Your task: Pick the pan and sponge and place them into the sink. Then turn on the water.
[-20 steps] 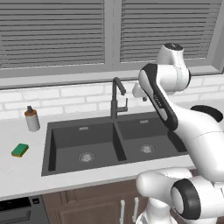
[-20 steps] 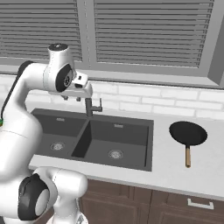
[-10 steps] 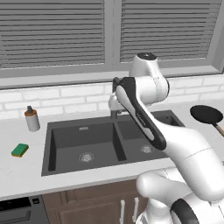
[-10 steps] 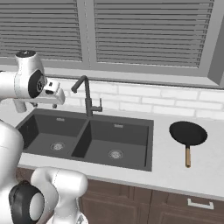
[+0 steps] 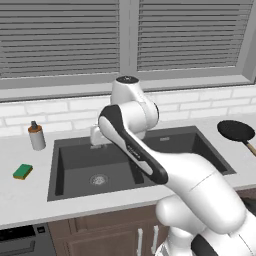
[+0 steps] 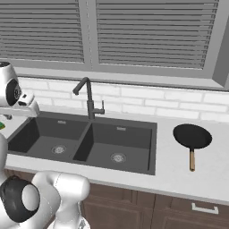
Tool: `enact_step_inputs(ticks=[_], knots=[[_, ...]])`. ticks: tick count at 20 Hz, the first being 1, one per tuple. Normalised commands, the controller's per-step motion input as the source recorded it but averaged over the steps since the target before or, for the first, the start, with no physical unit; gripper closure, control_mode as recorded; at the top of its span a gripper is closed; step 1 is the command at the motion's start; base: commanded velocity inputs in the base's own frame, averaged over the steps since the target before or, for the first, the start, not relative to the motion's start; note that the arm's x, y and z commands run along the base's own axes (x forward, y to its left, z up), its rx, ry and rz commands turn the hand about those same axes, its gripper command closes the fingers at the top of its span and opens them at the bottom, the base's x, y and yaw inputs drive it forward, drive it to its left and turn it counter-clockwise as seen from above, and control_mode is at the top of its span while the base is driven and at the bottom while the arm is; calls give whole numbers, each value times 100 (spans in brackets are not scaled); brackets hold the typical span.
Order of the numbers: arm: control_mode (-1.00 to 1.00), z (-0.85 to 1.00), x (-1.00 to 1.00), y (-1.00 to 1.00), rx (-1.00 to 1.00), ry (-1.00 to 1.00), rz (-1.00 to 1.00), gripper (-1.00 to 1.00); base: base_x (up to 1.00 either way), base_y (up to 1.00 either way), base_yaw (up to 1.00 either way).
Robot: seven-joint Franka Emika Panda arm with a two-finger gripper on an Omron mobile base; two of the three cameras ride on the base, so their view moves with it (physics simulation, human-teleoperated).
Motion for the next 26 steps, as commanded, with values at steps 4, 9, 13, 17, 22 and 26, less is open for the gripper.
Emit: enact_step_inputs(ticks=[4, 9, 13, 17, 22, 26], knots=[[-100, -31, 1, 97, 0, 7, 0, -100, 0, 0, 0], [-100, -3, 0, 9, -2, 0, 0, -100, 0, 0, 0], [-100, -11, 2, 21, -2, 2, 0, -100, 0, 0, 0], [-100, -21, 10, 43, 1, 0, -2, -100, 0, 0, 0], [-100, -10, 23, 42, 8, 0, -1, -100, 0, 0, 0], [-100, -3, 28, 42, 7, 0, 0, -100, 0, 0, 0]])
